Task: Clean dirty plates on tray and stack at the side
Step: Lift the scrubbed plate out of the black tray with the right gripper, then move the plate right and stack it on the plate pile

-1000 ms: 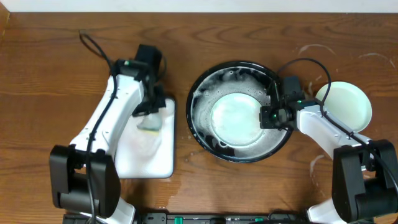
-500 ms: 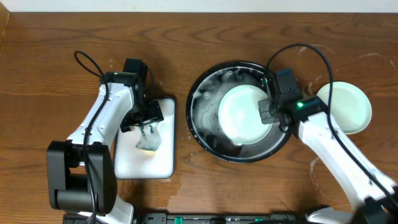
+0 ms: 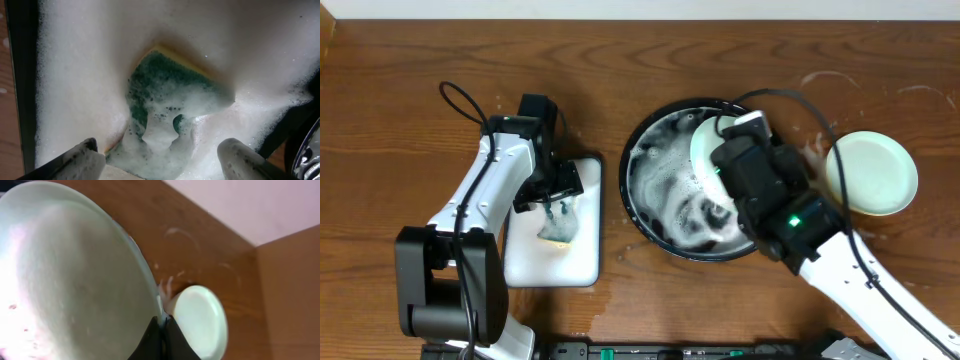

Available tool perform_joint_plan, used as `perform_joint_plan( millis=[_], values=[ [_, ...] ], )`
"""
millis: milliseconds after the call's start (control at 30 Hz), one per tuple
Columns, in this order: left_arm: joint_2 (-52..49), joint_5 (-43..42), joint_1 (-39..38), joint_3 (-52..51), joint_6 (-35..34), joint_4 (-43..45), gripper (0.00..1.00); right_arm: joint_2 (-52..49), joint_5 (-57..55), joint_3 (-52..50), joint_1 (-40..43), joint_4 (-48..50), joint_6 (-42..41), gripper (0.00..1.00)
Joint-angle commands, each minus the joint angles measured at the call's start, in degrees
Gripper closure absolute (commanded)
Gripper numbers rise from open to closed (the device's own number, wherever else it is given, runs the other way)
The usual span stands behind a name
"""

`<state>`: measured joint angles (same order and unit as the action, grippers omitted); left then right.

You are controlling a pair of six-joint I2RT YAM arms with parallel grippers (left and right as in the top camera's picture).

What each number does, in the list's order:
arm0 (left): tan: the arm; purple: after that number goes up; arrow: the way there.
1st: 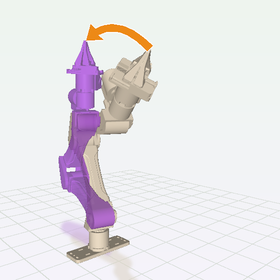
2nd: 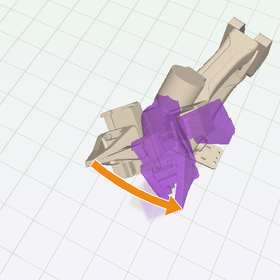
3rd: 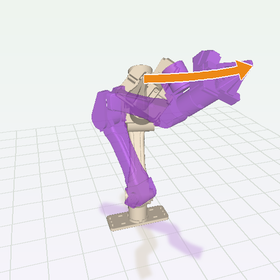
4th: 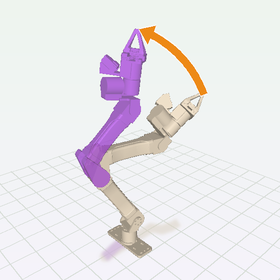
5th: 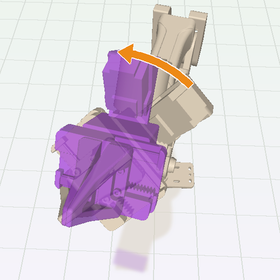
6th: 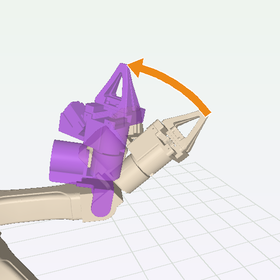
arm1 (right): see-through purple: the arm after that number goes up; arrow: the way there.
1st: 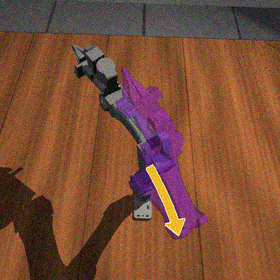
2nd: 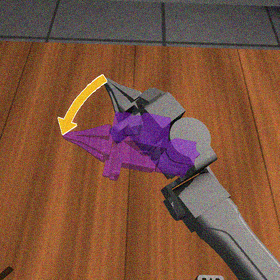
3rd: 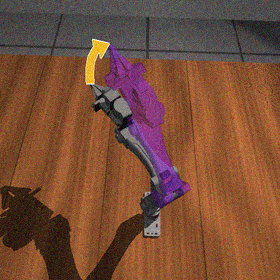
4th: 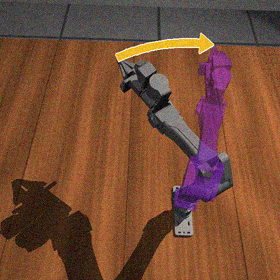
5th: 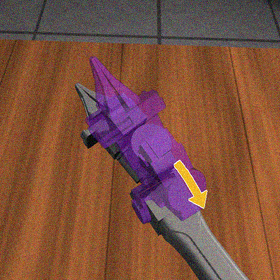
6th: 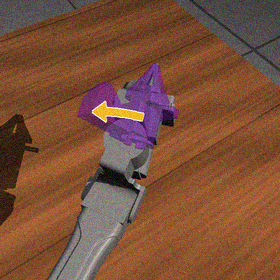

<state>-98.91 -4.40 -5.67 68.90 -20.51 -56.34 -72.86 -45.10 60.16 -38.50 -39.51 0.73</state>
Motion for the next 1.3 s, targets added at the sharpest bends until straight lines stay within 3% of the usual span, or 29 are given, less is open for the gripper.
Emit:
perform_joint_plan(
  millis=[0, 333, 1267],
  values=[
    [0.3, -0.1, 0.2, 0.1, 0.6, -0.1, 0.19, 0.5, -11.8, 1.2, -5.3, 0.4, 2.9, 0.99],
    [0.3, -0.1, 0.2, 0.1, 0.6, -0.1, 0.18, 0.5, -22.4, 1.2, -16.1, 1.1, 10.3, 0.99],
    [0.3, -0.1, 0.2, 0.1, 0.6, -0.1, 0.18, 0.5, -25.8, 1.2, -14.6, 2.8, 12.2, 0.99]
  ],
)
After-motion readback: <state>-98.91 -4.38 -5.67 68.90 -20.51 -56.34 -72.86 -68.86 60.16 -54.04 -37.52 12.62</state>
